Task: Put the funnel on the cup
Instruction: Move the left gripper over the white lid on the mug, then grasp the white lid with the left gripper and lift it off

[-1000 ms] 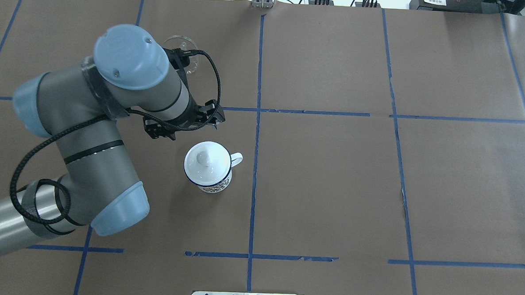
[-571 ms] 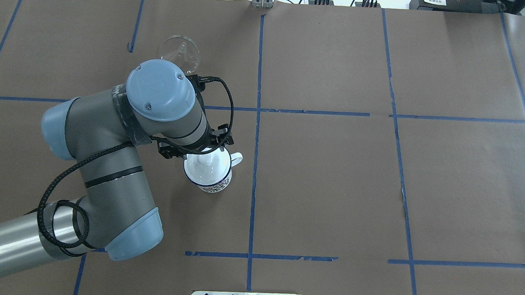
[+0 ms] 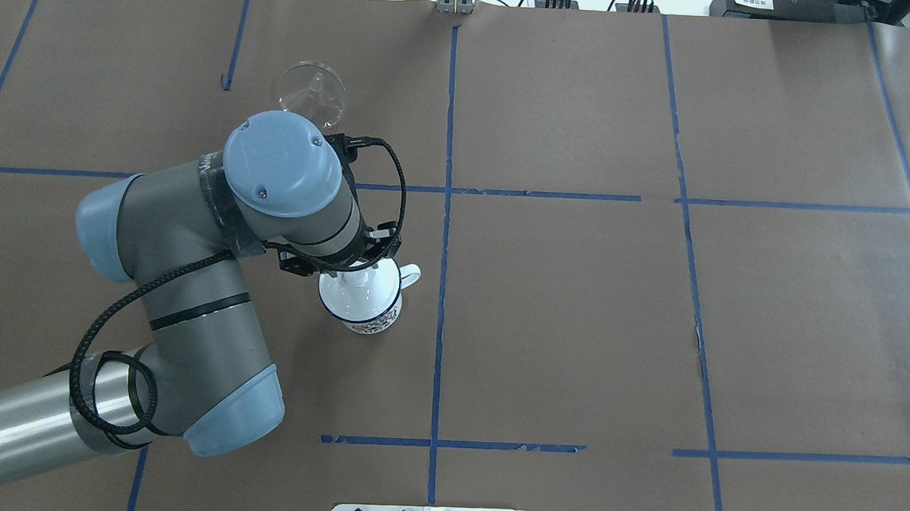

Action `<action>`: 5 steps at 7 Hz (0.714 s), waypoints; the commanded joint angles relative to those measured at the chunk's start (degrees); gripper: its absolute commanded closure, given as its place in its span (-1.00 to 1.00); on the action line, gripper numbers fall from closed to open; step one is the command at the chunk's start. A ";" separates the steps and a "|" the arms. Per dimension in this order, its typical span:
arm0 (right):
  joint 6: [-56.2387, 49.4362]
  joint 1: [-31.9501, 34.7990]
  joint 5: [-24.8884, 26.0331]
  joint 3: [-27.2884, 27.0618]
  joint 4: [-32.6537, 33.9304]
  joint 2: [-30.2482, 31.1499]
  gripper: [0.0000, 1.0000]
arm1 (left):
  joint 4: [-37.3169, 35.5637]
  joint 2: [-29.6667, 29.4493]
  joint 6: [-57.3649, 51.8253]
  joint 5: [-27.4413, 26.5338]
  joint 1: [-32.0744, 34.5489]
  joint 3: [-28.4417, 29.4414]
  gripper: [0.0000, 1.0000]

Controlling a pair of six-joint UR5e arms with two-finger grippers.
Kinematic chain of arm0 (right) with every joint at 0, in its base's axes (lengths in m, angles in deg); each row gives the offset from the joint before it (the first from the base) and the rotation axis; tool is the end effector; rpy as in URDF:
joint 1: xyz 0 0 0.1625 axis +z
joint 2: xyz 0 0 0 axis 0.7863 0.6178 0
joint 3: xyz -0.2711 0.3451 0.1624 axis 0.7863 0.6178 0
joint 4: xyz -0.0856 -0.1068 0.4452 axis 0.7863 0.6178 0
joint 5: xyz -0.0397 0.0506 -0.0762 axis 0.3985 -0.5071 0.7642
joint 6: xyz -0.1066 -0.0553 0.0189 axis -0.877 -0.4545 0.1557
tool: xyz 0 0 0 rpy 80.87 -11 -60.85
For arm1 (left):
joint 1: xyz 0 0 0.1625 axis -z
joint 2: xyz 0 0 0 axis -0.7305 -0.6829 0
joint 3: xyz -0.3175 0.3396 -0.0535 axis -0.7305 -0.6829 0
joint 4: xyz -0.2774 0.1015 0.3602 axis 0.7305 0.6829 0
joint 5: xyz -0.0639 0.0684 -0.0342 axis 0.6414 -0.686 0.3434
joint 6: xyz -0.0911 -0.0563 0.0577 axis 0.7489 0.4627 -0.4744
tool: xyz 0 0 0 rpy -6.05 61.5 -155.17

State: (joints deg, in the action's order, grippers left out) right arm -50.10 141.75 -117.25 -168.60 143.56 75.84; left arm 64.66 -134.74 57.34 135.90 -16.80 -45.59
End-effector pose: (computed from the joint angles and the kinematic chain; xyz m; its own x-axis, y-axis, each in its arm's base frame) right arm 0.0523 -0.4943 0.7305 0.7522 0.0161 0.6587 -0.0031 0.9998 -0.0209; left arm 0.5584 -0.4405 0.1813 0.6445 -0.2495 -0.7227 0.2493 0.9622 -0.1099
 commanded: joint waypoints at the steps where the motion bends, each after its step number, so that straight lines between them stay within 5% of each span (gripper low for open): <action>1: 0.00 0.00 0.00 0.00 0.00 0.00 -1.00 | 0.00 -0.06 0.00 0.00 -0.16 -0.04 -0.03; 3: 0.00 0.00 0.00 0.00 0.00 0.00 -1.00 | 0.00 -0.06 0.00 0.09 -0.16 -0.30 0.12; 4: 0.00 0.00 0.00 0.00 0.00 0.00 -1.00 | -0.17 0.03 0.00 0.09 -0.16 -0.56 0.79; 5: 0.00 0.00 0.00 0.00 0.00 0.00 -1.00 | -0.26 0.12 -0.09 0.09 -0.16 -0.83 1.00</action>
State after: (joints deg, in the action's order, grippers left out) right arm -50.11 141.75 -117.25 -168.60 143.56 75.84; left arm 64.52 -134.71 57.33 135.99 -16.95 -46.13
